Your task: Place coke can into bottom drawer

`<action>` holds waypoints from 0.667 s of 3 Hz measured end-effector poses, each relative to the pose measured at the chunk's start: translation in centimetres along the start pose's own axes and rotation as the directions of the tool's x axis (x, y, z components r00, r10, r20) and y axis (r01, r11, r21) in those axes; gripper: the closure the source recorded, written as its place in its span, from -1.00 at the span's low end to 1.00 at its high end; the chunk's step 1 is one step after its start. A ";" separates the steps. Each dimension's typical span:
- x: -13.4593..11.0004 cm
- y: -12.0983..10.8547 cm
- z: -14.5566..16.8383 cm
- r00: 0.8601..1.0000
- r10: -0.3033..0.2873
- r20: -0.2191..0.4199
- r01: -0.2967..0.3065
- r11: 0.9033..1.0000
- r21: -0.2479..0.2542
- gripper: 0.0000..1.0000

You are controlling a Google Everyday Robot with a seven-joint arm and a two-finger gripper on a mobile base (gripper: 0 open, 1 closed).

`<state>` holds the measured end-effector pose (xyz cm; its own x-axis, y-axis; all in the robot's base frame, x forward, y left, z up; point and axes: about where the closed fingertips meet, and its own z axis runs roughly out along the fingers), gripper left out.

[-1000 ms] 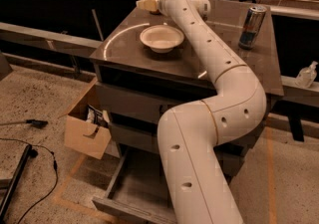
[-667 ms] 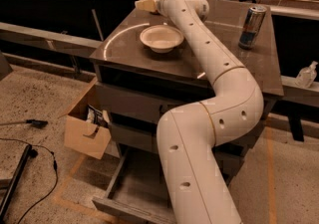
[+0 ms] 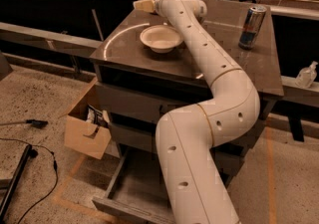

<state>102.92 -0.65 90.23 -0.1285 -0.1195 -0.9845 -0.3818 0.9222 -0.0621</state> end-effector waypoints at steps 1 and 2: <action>0.0 0.1 0.2 1.000 -0.002 0.012 0.002 1.000 0.004 -1.00; 0.0 -0.2 0.5 1.000 -0.007 0.017 0.007 1.000 0.030 -1.00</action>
Offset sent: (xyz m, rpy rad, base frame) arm 0.0673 -0.0120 0.0220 -0.0011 -0.0376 -0.0414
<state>103.50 -0.66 90.18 -0.1098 -0.1199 -0.9867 -0.3549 0.9320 -0.0737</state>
